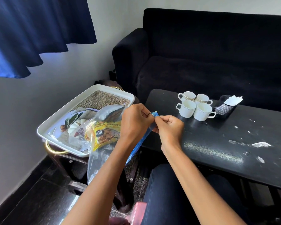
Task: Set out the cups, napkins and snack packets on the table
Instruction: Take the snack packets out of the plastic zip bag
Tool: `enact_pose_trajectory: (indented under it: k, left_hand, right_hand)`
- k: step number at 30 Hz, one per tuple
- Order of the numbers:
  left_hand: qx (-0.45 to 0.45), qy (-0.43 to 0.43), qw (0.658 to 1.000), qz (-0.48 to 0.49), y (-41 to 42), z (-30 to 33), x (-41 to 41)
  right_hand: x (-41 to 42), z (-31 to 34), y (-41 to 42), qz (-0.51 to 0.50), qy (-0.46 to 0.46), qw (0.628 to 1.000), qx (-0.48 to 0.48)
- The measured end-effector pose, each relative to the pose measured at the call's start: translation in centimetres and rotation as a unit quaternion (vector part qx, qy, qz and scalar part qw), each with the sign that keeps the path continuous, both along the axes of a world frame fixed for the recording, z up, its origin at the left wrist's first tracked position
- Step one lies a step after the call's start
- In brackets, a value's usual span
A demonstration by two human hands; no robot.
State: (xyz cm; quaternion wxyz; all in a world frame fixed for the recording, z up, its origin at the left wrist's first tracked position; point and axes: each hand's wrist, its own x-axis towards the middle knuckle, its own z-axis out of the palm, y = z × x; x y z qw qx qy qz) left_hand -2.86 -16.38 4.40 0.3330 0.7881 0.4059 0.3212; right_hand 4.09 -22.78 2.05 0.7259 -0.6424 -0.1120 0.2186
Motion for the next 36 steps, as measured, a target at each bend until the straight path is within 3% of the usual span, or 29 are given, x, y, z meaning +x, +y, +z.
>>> enact_pose_trajectory:
  k: [26, 31, 36]
  left_hand:
    - [0.057, 0.043, 0.997, 0.01, -0.1, 0.7, 0.0]
    - [0.023, 0.012, 1.0, 0.006, 0.1, 0.3, -0.3]
    - [-0.027, -0.005, 1.0, 0.002, 0.4, 0.3, -0.5]
  right_hand:
    - [-0.3, 0.2, -0.4, -0.048, -0.214, 0.968, -0.122]
    - [-0.5, -0.5, -1.0, 0.005, -0.078, 0.996, -0.04]
    - [-0.9, -0.6, -1.4, 0.125, 0.028, 0.991, -0.047]
